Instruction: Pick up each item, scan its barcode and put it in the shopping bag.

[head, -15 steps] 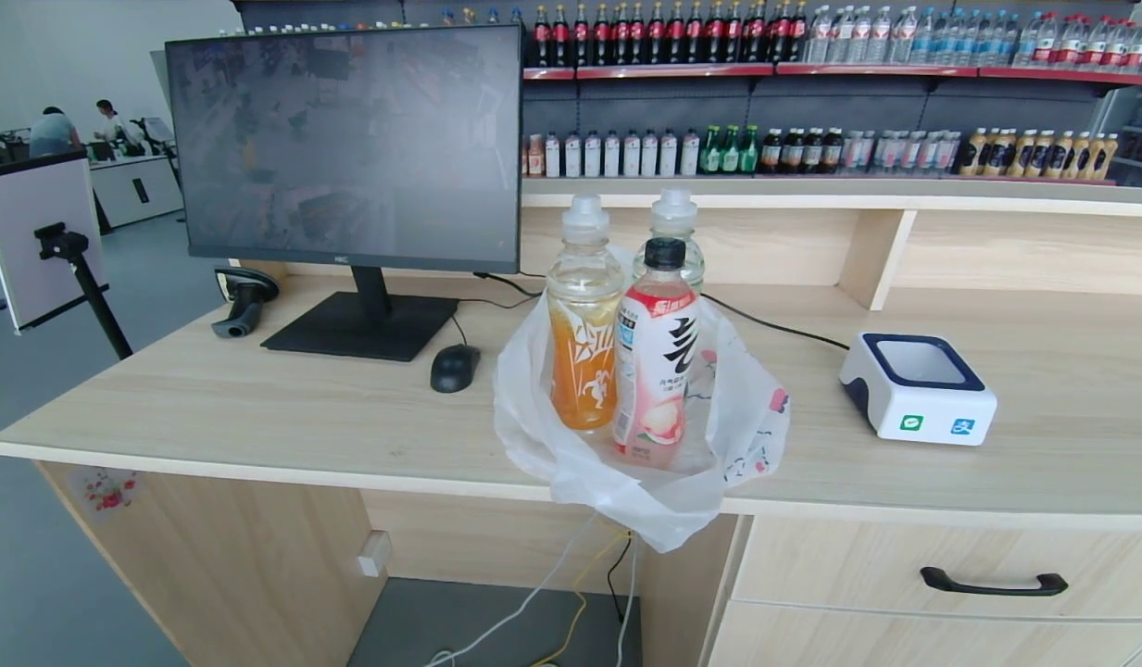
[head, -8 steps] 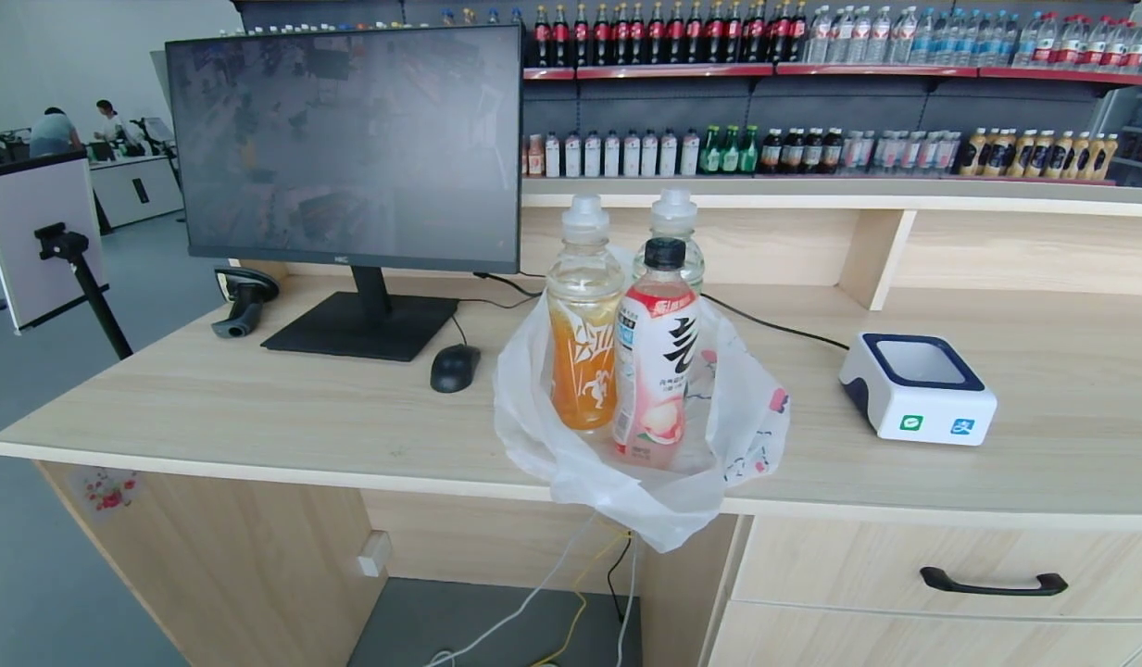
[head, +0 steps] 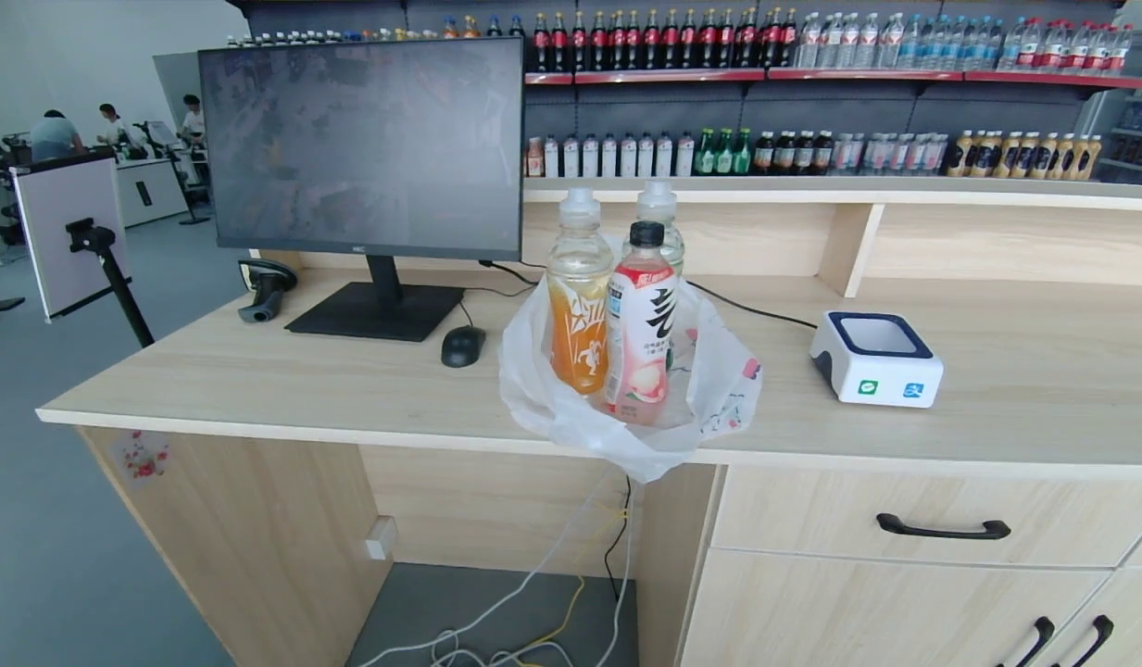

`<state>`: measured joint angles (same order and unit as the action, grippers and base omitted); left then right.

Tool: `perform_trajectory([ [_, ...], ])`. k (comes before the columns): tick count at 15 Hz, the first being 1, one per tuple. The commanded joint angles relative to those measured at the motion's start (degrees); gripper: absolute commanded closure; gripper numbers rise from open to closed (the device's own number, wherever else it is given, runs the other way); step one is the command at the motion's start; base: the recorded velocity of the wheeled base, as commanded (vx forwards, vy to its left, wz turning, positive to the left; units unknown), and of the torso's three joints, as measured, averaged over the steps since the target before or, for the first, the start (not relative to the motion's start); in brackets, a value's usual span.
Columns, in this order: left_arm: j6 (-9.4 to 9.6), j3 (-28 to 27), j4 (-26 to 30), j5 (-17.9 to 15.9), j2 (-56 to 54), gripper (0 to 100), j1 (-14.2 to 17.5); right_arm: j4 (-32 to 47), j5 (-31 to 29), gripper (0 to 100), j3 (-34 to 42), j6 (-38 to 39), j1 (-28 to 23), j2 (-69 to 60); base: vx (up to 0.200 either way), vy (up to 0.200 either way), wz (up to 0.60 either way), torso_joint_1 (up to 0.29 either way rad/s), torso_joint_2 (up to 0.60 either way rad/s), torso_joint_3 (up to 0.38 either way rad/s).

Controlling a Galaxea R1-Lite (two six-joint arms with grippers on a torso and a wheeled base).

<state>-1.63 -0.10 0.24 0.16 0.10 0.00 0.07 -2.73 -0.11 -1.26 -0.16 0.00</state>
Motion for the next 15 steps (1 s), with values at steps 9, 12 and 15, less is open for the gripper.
perform_trajectory([
  [9,-0.04,0.0,0.0,0.0,0.0,0,0.0,0.0,0.3,0,0.0,0.3,0.0,0.1,0.000,-0.111,-0.20,0.005,0.00,0.000],
  [12,0.05,0.0,0.0,0.0,0.0,0,0.0,0.0,0.4,0,0.0,0.3,0.0,0.1,0.000,-0.200,0.00,0.005,0.00,0.007],
  [15,-0.04,0.0,0.0,0.0,0.0,0,0.0,0.0,0.3,0,0.0,0.2,0.0,0.1,0.000,-0.200,0.00,0.002,0.00,0.002],
])
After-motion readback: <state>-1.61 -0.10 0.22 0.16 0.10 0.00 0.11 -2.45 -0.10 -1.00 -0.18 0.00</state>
